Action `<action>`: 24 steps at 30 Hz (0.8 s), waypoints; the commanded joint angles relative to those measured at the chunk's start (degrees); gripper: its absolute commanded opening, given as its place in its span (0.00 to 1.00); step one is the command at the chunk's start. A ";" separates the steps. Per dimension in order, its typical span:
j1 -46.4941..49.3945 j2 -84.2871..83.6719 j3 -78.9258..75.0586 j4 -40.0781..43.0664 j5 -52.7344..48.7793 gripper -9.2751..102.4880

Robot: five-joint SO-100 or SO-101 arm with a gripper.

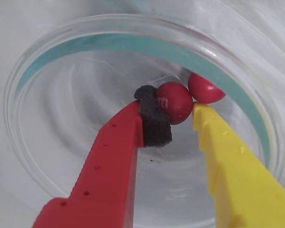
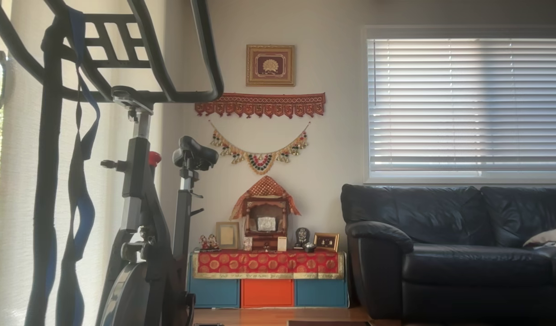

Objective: Sort medicines into box.

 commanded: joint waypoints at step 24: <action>5.98 14.68 -8.26 1.85 -0.44 0.09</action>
